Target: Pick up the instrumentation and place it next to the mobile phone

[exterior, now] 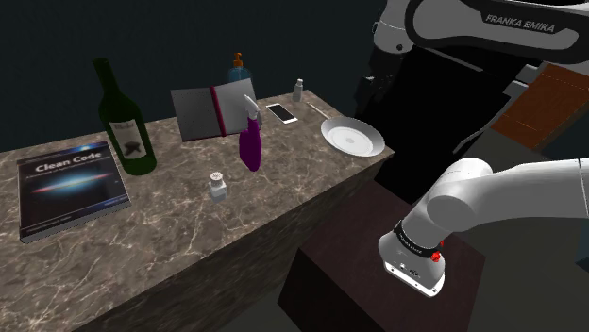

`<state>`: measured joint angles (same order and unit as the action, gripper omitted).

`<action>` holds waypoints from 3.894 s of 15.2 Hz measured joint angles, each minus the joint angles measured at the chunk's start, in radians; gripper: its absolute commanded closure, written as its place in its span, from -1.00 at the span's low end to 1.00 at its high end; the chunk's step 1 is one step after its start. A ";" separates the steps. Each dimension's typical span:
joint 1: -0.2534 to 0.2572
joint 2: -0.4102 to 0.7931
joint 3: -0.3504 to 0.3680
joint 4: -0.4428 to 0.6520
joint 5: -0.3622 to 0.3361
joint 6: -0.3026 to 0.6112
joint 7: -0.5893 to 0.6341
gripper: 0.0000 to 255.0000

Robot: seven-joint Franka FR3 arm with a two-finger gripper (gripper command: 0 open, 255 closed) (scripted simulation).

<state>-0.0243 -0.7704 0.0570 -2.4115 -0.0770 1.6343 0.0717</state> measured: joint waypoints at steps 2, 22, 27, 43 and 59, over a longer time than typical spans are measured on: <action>0.003 0.009 0.010 0.002 0.006 0.006 0.012 -1.00; 0.073 0.509 0.392 0.206 0.093 0.268 0.512 -1.00; 0.088 0.704 0.468 0.337 0.019 0.304 0.662 -1.00; 0.224 1.145 0.499 0.656 -0.211 0.333 0.943 -1.00; 0.225 1.154 0.496 0.645 -0.218 0.353 0.948 1.00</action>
<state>0.2005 0.3838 0.5526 -1.7665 -0.2950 1.9876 1.0195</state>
